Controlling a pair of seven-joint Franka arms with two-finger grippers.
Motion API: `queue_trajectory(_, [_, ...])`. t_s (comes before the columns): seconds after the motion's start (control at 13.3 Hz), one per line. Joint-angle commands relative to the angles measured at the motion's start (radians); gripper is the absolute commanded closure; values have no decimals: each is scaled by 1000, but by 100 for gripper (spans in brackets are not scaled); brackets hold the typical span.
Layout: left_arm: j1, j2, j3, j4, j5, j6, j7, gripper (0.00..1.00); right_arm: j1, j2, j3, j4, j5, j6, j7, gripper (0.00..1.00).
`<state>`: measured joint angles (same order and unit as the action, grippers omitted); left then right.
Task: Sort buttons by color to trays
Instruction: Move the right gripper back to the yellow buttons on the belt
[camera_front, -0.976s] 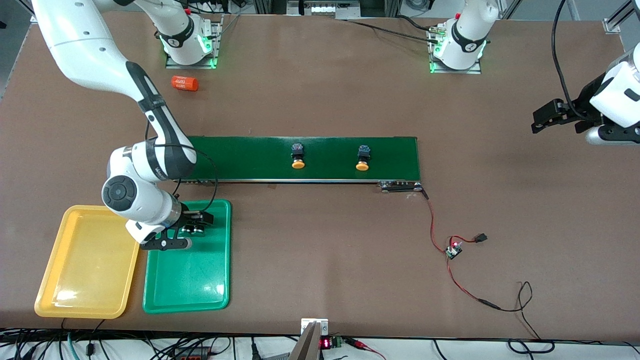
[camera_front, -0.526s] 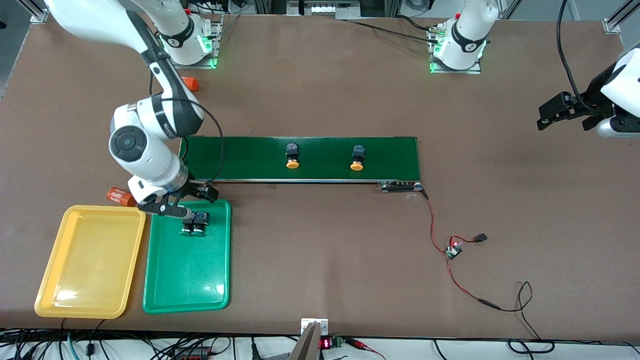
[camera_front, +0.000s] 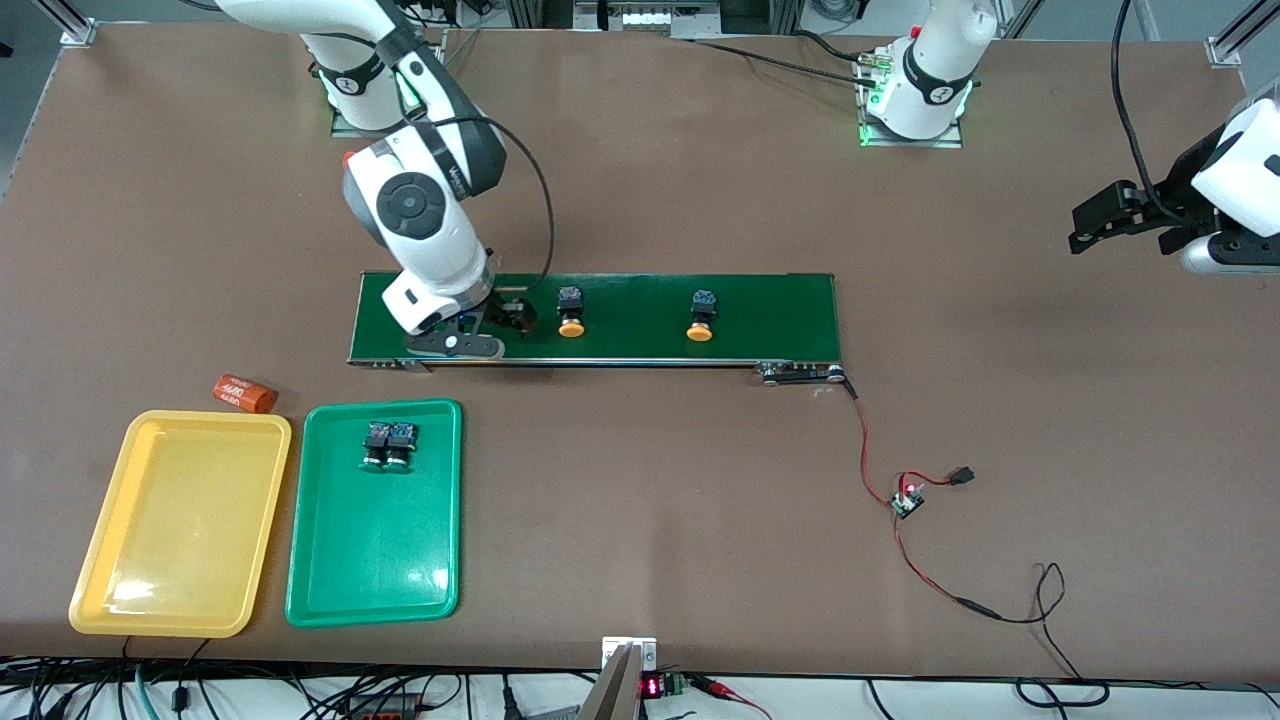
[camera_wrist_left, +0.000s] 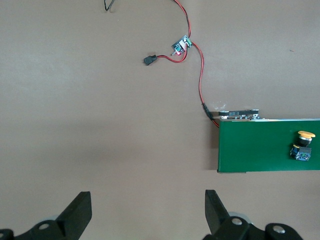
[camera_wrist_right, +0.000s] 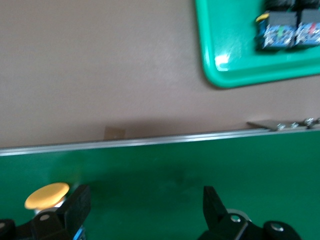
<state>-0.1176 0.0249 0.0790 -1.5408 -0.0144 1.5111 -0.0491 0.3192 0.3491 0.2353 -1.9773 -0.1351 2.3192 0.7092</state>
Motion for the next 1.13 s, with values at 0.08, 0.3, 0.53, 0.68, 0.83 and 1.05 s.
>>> queue_trajectory(0.08, [-5,20,5,39,25,-28,23,0,4,-5,-7,-12,6,14,-4,0])
queue_trajectory(0.3, [-4,21,5,39,24,-26,21,0,26,-4,2,-8,6,17,-66,0])
queue_trajectory(0.53, [-1,21,5,39,24,-25,21,0,31,5,25,-11,8,9,-53,0])
queue_trajectory(0.68, [0,21,5,39,24,-25,21,0,32,21,36,-12,8,12,-54,0])
queue_trajectory(0.83, [-4,21,5,39,25,-25,21,0,47,47,36,-12,8,26,-54,0])
queue_trajectory(1.05, [-7,21,5,39,25,-26,17,0,47,80,36,-12,8,58,-56,0])
